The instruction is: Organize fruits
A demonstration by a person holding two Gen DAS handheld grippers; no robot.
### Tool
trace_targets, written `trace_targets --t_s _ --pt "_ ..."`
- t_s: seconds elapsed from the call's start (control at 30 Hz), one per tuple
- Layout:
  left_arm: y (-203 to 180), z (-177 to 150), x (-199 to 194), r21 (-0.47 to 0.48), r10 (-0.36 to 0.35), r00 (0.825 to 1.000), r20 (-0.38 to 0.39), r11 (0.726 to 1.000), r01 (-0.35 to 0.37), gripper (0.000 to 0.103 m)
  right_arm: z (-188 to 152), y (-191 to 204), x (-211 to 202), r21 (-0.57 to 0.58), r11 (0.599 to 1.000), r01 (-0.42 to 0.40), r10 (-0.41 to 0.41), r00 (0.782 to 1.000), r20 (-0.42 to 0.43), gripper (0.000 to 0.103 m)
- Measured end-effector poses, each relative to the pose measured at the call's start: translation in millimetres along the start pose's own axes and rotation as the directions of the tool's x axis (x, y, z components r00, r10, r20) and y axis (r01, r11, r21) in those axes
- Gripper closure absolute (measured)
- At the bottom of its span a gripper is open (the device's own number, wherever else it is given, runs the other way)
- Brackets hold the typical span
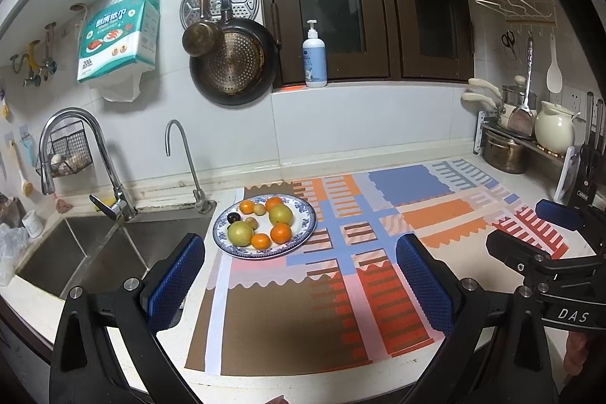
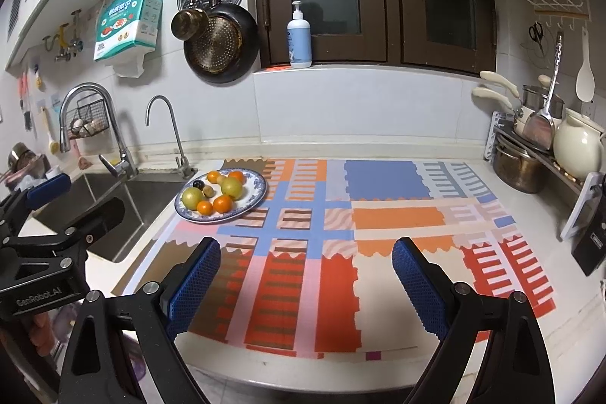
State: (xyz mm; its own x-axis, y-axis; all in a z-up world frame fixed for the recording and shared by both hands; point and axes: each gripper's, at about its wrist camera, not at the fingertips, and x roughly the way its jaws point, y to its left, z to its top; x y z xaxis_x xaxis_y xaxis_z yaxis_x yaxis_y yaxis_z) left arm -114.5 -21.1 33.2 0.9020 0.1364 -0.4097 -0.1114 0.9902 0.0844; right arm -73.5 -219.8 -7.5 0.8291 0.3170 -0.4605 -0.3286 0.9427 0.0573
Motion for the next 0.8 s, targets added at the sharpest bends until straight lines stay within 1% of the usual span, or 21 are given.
trace_targets --t_s 0.47,0.8 --pt "-1 -2 -1 -0.002 0.0 1.0 0.0 1.0 0.0 0.0 1 0 -1 -0.001 1.0 -0.003 0.003 1.0 0.002 0.01" --pt "-2 2 13 0.001 0.008 1.0 -0.026 1.0 -0.008 0.0 1 -2 6 0.004 1.0 0.002 -0.002 1.0 -0.011 0.01"
